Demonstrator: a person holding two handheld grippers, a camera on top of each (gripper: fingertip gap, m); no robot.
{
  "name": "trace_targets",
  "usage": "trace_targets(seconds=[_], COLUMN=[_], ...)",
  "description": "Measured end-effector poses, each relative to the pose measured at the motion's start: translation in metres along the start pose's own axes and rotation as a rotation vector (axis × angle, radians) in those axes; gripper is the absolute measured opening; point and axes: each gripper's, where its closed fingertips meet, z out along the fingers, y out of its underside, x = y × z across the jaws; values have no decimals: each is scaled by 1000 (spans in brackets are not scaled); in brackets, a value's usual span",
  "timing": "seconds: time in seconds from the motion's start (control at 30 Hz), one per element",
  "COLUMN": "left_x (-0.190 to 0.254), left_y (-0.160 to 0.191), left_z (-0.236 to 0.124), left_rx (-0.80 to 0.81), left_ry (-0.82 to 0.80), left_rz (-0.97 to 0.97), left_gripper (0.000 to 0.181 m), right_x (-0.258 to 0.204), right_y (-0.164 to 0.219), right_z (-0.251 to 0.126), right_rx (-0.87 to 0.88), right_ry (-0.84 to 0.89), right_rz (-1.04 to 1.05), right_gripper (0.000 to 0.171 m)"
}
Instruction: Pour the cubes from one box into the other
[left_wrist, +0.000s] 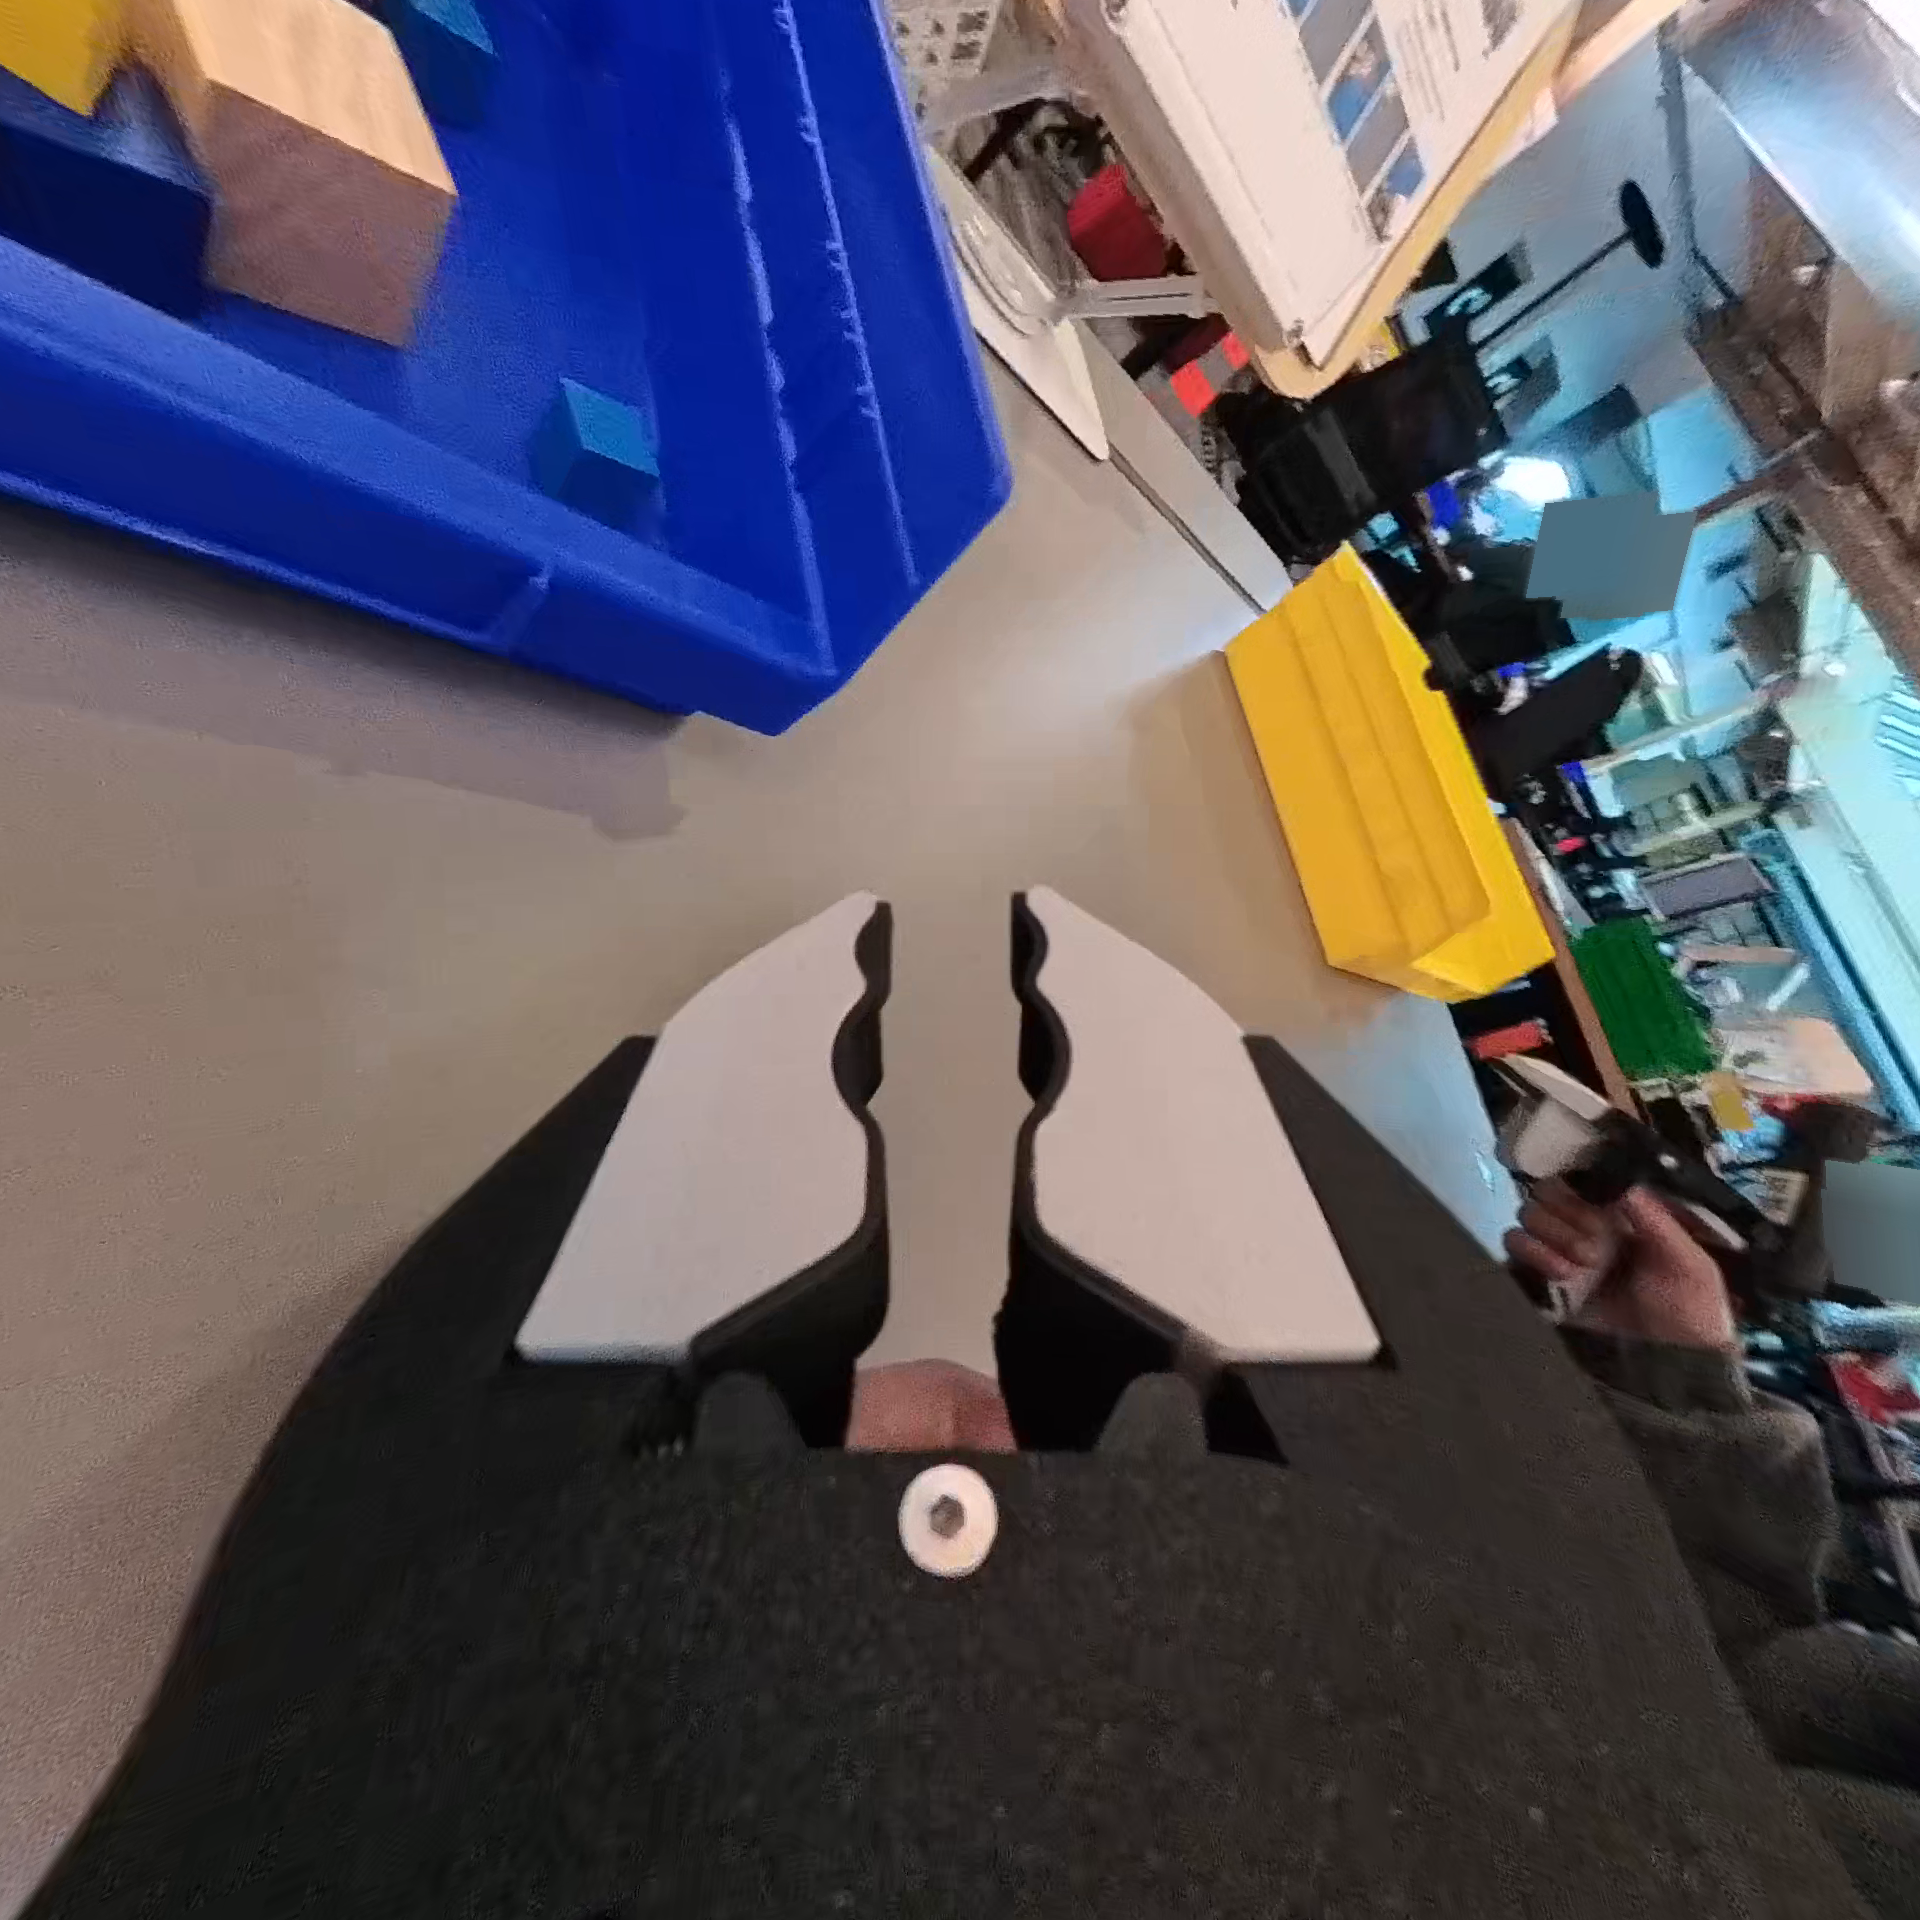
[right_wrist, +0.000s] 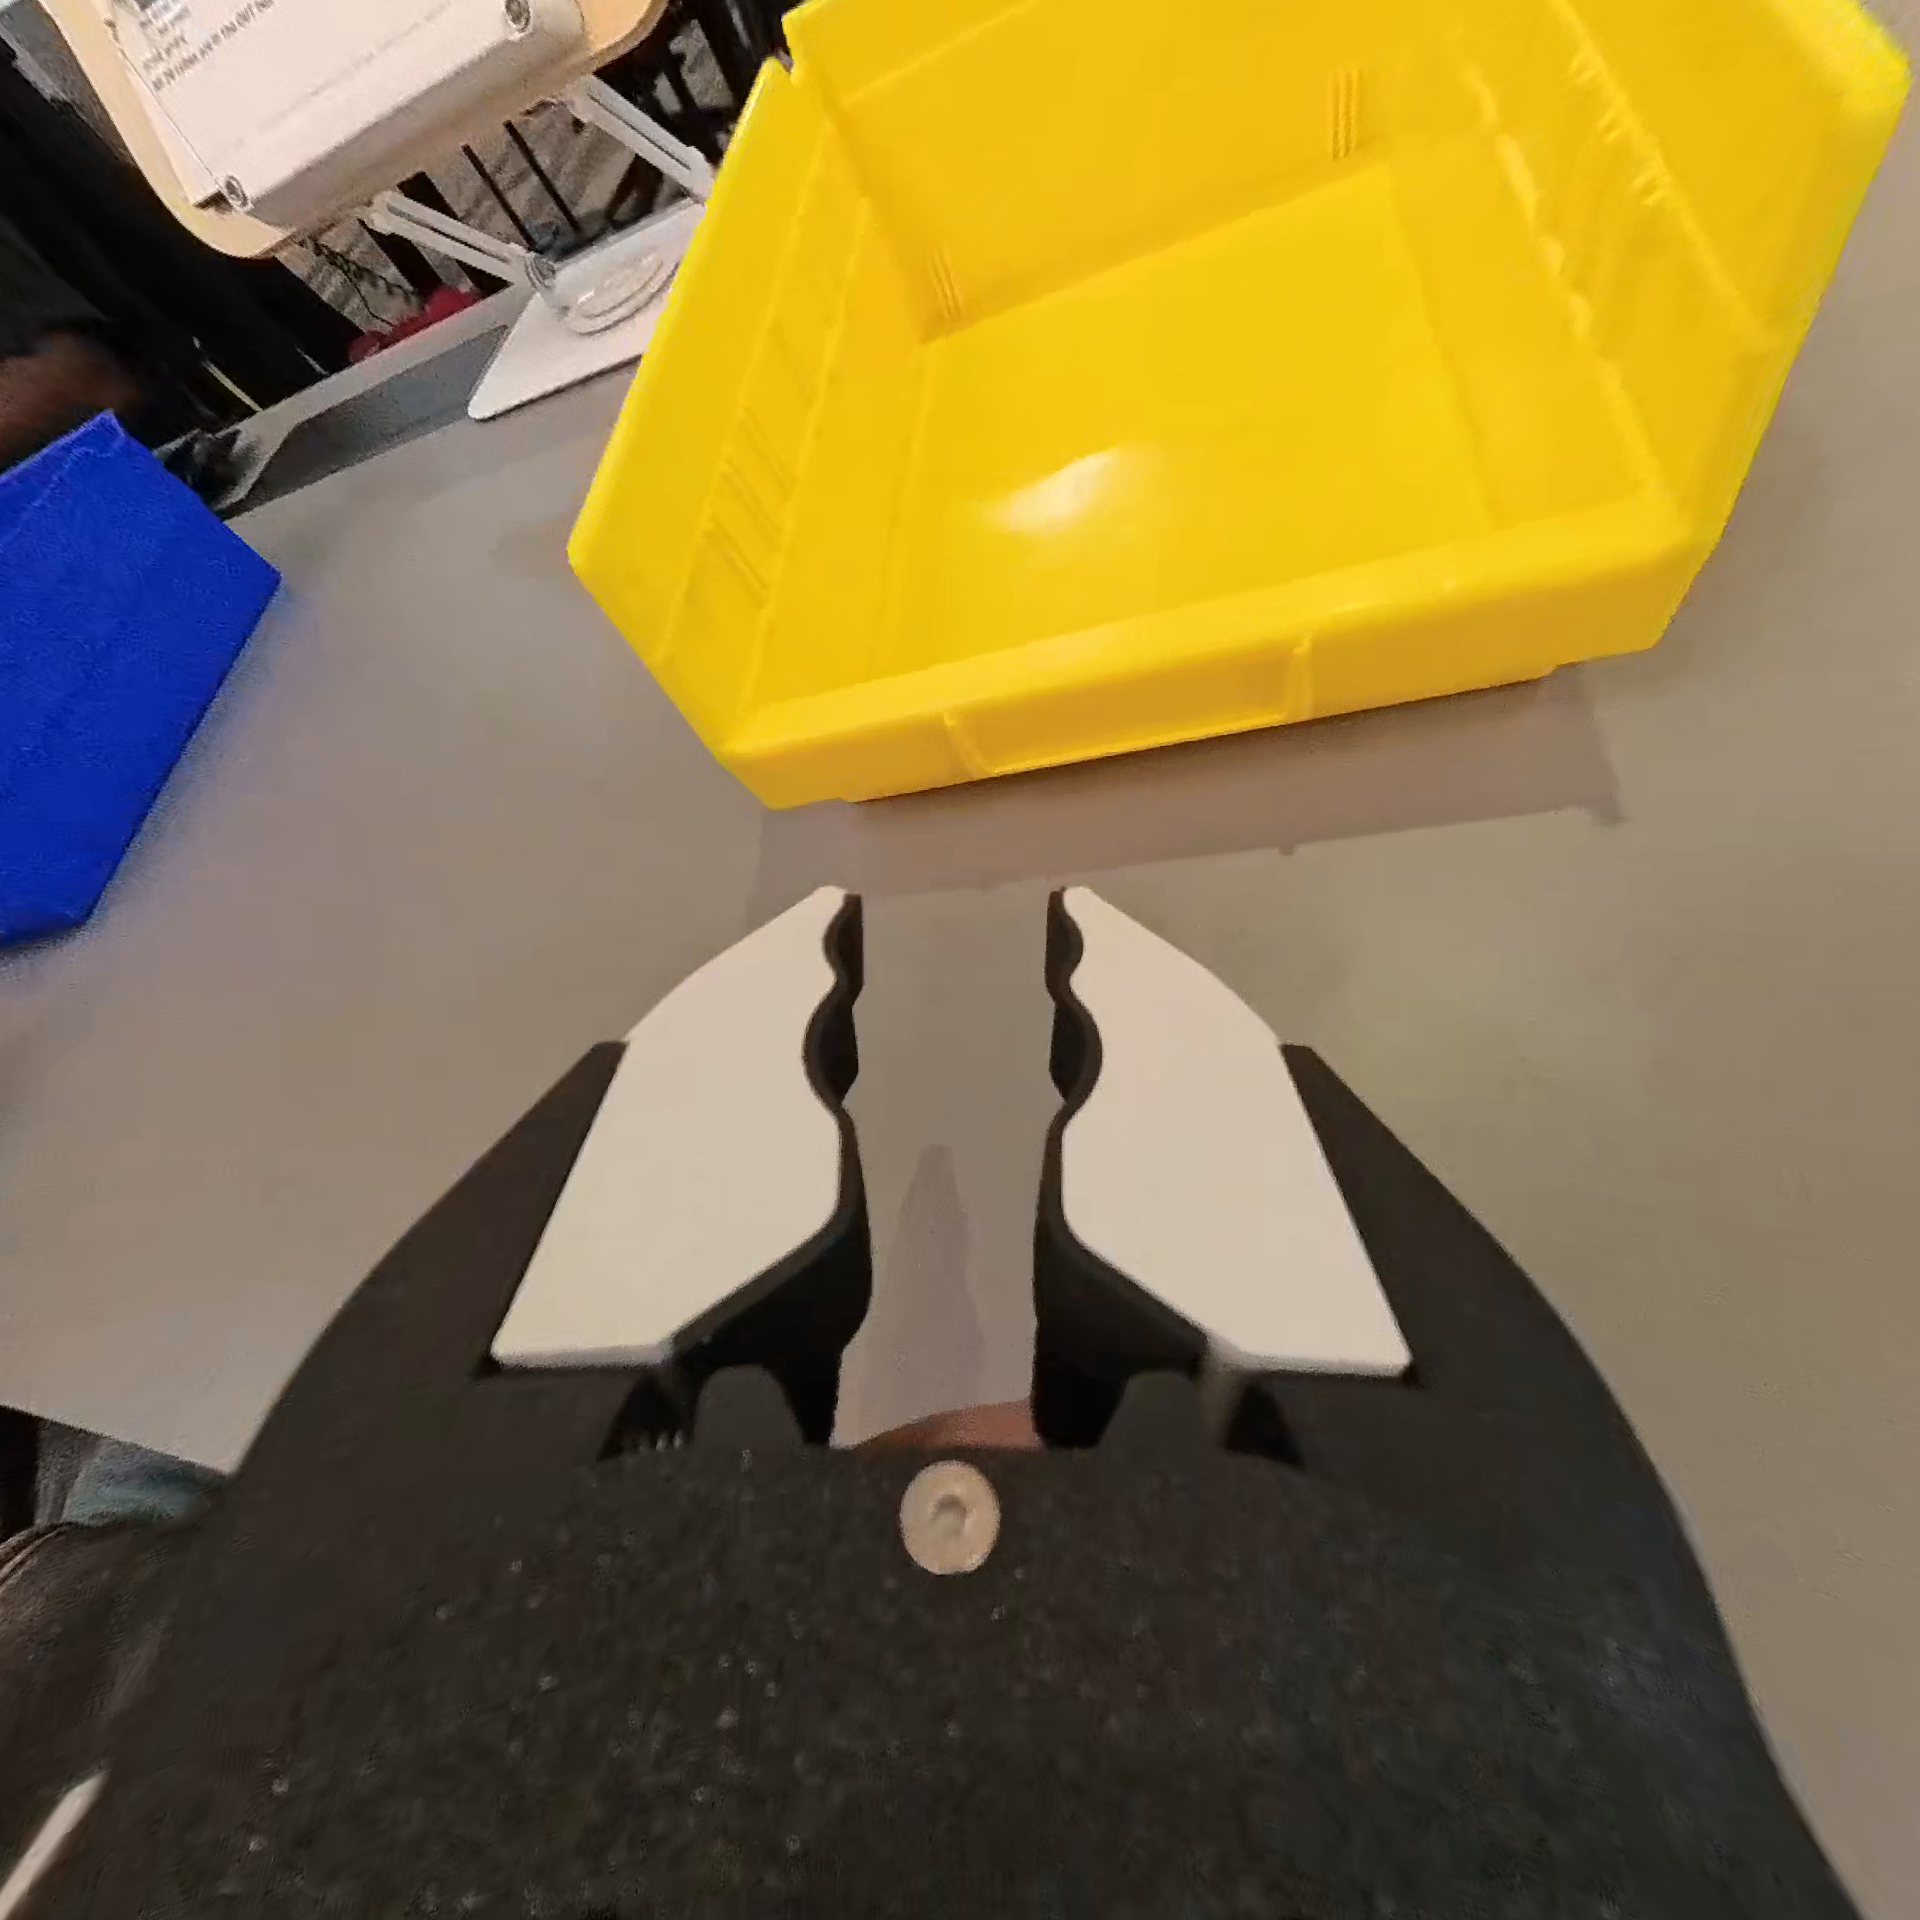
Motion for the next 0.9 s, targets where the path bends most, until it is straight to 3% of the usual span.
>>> trace_targets(seconds=[0.03, 0.1, 0.17, 0.23, 0.33, 0.4, 0.43, 0.47, 0.5, 0.6, 0.67, 0.9], left_x=[9, 26, 18, 7, -22, -28, -28, -28, -28, -26, -26, -50], left_y=[0, -5, -11, -23, -45, -54, -53, -49, -44, -34, -34, -43], left_z=[1, 0, -2, -9, -24, -34, -35, -34, -31, -22, -22, -40], left_rx=[8, 38, 50, 118, 225, 275, 286, 283, 266, 212, 206, 207], left_ry=[79, 236, 190, 88, -270, -461, -508, -536, -536, -495, -481, -482], left_rz=[-3, -9, -14, 99, 413, 641, 711, 736, 733, 618, 557, 512], left_gripper=[11, 13, 0, 0, 6, 53, 64, 53, 47, 61, 60, 71], right_x=[0, 3, 6, 7, 6, 4, 4, 3, 2, 1, 3, 6], right_y=[1, 3, 2, 0, 0, 2, 3, 3, 4, 3, 2, -1], right_z=[1, 2, 2, 0, 0, 2, 3, 3, 4, 3, 2, 2], right_rx=[-3, -11, -5, 1, 6, -5, -10, -13, -15, -11, -3, 12], right_ry=[-11, -11, 4, 18, 39, 43, 45, 45, 45, 56, 68, 84], right_rz=[15, 34, 33, 10, -31, -53, -61, -68, -73, -89, -98, -104], right_gripper=[33, 33, 33, 33, 33, 33, 33, 33, 33, 33, 33, 33])
